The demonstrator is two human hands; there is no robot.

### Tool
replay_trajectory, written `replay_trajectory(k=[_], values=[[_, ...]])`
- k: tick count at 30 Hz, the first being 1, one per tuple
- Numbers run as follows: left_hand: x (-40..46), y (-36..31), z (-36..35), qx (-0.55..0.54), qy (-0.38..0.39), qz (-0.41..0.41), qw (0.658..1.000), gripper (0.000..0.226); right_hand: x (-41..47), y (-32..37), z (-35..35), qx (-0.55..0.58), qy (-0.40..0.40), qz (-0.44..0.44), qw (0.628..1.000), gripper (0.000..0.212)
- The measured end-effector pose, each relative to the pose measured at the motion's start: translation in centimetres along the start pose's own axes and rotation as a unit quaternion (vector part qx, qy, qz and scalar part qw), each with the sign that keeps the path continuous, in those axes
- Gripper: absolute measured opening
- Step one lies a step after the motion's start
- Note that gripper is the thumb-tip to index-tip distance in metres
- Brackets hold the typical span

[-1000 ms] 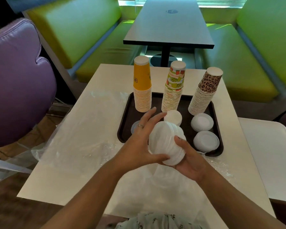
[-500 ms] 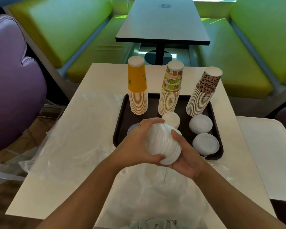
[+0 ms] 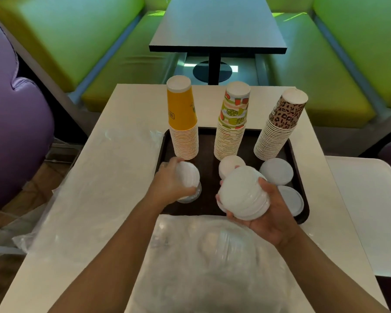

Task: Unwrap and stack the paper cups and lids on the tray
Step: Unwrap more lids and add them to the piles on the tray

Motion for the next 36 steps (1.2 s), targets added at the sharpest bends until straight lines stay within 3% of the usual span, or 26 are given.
replay_trajectory(k=[4,10,16,25,31,36], values=[[0.8,1.1,-4.2,0.093,0.024,-0.012,0.995,0.094,-0.6,1.5,0.5,-0.021,0.009,0.026,0.999,0.07],[1.4,1.6,-6.1,0.159,0.022,-0.033,0.986,0.097,0.0,1.8,3.6,-0.032,-0.058,0.027,0.997,0.107],[1.5,2.5,-6.7,0.15,0.013,-0.028,0.988,0.125,0.1,1.7,4.1,-0.028,-0.06,0.02,0.998,0.103],[3.9,3.2,-5.3,0.094,-0.05,0.039,0.994,0.102,0.5,1.6,4.3,-0.034,-0.063,0.018,0.997,0.102],[5.3,3.1,-6.1,0.095,-0.055,0.049,0.993,0.113,0.6,1.5,5.1,-0.047,-0.083,0.016,0.995,0.106],[6.0,2.8,-6.4,0.085,-0.058,0.058,0.993,0.104,0.7,1.4,5.2,-0.05,-0.087,0.014,0.995,0.106]])
Point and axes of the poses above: each hand's wrist, its own x-axis towards the middle knuckle, its own z-axis out of the back of the hand, y = z × x, the point moved 9 cm from there along x, towards the middle knuckle, and after that the axes turned 15 degrees about -y, right-handed, at the moved point
